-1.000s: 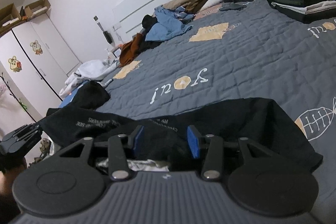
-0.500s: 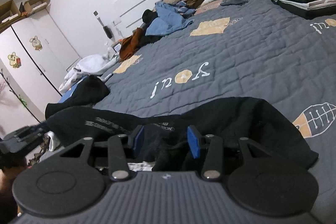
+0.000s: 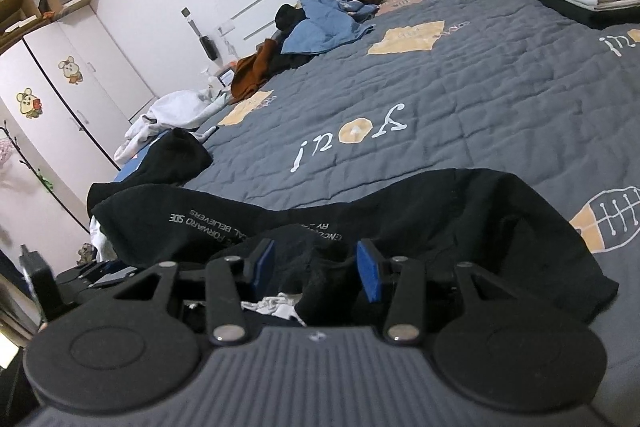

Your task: Fold clothes

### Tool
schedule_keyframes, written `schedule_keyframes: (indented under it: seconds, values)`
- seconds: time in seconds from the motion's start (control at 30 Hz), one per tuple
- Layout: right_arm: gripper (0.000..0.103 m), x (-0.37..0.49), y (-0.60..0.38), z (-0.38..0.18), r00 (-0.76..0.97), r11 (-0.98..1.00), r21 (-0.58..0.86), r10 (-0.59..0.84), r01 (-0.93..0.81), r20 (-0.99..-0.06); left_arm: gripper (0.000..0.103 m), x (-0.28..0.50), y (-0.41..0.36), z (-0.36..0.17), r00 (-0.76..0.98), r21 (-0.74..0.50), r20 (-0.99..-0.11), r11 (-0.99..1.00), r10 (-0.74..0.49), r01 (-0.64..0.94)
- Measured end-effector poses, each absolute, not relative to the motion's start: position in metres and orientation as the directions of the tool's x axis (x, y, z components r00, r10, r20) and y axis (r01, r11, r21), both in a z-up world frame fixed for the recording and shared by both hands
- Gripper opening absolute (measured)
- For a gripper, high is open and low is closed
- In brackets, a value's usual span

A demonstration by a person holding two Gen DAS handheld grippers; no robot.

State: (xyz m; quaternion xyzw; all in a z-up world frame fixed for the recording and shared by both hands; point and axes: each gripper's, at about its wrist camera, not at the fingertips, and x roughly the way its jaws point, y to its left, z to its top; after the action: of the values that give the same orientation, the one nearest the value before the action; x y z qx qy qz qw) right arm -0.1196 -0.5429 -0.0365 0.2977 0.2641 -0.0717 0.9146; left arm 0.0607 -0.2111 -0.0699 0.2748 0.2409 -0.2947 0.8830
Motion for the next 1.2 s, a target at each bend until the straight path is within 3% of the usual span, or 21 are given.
schedule_keyframes:
  seconds: [0.17,0.27,0.37,0.6,0.77,0.83,0.97,1.07,1.13,1.17,1.2]
  values:
    - [0.044,-0.117,-0.540,-0.039,0.843,0.817,0.506,0.046,0.276,-0.536,0.054,0.070,-0.214,-0.082,0.714,0.320,-0.575,0.693,-0.400,0.646]
    - [0.044,-0.115,-0.536,-0.039,0.839,0.828,0.500,0.069,0.253,-0.540,0.009,0.073,-0.212,-0.086,0.717,0.312,-0.577,0.705,-0.392,0.637]
    - [0.044,-0.114,-0.533,-0.038,0.838,0.835,0.495,0.079,0.240,-0.539,0.006,0.074,-0.205,-0.082,0.728,0.315,-0.580,0.725,-0.364,0.613]
    - [0.044,-0.115,-0.532,-0.039,0.837,0.830,0.499,0.075,0.248,-0.542,0.005,0.052,-0.178,-0.014,0.901,0.432,-0.367,0.815,-0.233,0.387]
    - [0.044,-0.114,-0.530,-0.038,0.837,0.832,0.497,0.075,0.247,-0.542,0.006,0.031,-0.191,-0.002,0.952,0.565,-0.256,0.772,-0.171,0.291]
    - [0.044,-0.113,-0.529,-0.038,0.838,0.835,0.495,0.077,0.242,-0.540,0.006,0.035,-0.200,-0.014,0.937,0.610,-0.322,0.727,-0.135,0.315]
    - [0.044,-0.113,-0.529,-0.039,0.831,0.840,0.487,0.082,0.239,-0.550,0.007,0.040,-0.201,-0.028,0.854,0.577,-0.502,0.682,-0.137,0.449]
    - [0.044,-0.112,-0.530,-0.040,0.825,0.844,0.481,0.085,0.238,-0.558,0.013,0.026,-0.201,-0.009,0.839,0.559,-0.513,0.671,-0.180,0.486]
    - [0.044,-0.112,-0.530,-0.041,0.820,0.848,0.475,0.090,0.234,-0.565,0.037,0.015,-0.201,0.005,0.815,0.516,-0.513,0.662,-0.271,0.544]
    - [0.044,-0.112,-0.530,-0.041,0.816,0.854,0.469,0.097,0.226,-0.570,0.056,0.005,-0.202,0.011,0.792,0.480,-0.501,0.649,-0.349,0.590]
    - [0.044,-0.111,-0.529,-0.042,0.811,0.861,0.461,0.105,0.216,-0.576,0.062,-0.005,-0.204,0.013,0.761,0.447,-0.488,0.626,-0.427,0.639]
